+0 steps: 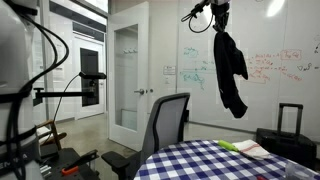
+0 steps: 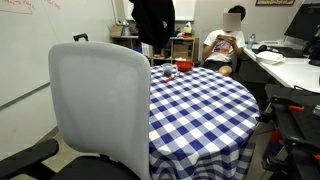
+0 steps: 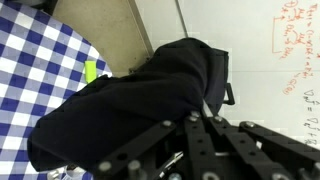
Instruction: Put the black clothing on the table.
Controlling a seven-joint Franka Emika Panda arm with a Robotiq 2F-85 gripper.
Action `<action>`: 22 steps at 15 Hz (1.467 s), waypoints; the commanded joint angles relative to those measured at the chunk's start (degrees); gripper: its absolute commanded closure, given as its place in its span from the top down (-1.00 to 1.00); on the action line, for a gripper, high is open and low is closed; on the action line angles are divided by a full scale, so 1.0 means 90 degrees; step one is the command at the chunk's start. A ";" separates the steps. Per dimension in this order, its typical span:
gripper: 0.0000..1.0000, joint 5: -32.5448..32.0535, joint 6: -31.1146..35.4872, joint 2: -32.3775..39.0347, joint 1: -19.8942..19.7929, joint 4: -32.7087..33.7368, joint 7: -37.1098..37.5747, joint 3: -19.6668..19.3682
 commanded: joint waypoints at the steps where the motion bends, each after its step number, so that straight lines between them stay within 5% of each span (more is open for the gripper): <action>1: -0.98 0.0062 0.0098 -0.0101 0.0236 -0.0558 0.0020 0.0136; 7: -0.98 -0.0258 0.0658 0.0499 0.0698 -0.1175 0.0805 0.0215; 13: -0.98 -0.0235 0.0832 0.1653 0.0962 -0.0989 0.1350 0.0304; 22: -0.98 0.0150 0.1354 0.2006 0.0808 -0.1537 0.1245 0.0354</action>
